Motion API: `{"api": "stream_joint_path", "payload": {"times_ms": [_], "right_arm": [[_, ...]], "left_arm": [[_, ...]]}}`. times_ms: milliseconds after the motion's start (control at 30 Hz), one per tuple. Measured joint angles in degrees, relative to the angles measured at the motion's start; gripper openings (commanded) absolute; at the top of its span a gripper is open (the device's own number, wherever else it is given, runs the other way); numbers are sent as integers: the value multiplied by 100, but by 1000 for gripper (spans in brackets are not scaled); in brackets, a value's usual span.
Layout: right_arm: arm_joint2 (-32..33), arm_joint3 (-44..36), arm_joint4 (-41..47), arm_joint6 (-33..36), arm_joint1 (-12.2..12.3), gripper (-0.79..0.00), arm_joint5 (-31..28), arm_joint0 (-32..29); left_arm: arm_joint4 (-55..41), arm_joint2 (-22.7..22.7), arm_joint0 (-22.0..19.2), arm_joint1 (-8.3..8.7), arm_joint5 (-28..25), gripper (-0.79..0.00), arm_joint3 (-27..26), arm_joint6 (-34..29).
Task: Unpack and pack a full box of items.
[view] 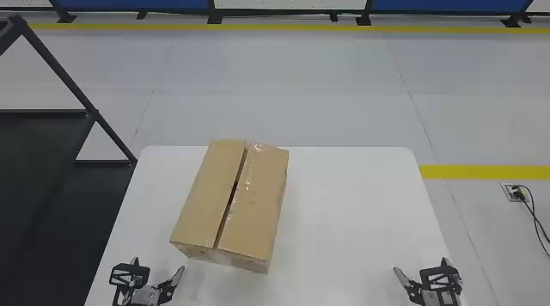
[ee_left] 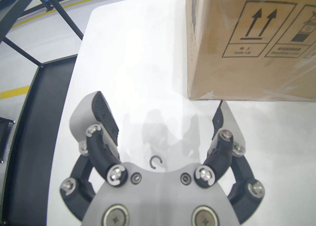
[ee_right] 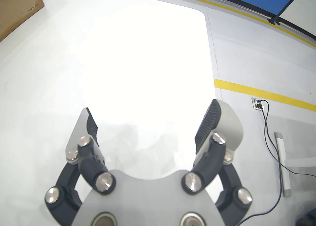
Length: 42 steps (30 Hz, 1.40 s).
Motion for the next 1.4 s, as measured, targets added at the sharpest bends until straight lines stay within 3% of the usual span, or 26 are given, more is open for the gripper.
{"api": "stream_joint_path", "payload": {"times_ms": [167, 367, 667, 733, 1400], "right_arm": [[-21, -14, -18, 19, 0, 0, -46, 12], [-96, -337, 111, 202, -28, 0, -90, 39], [79, -959, 981, 841, -61, 0, -168, -68], [126, -1061, 1038, 1032, -59, 0, -157, -77], [126, -1058, 1025, 1023, -58, 0, -156, -77]], "left_arm": [[-73, -12, -10, -1, -73, 0, -25, 39], [-380, -366, -4, 7, -294, 0, -116, 351], [-728, -908, -61, 33, -739, 0, -278, 605], [-734, -926, -51, 40, -999, 0, -301, 616], [-729, -922, -52, 40, -892, 0, -298, 615]]}}
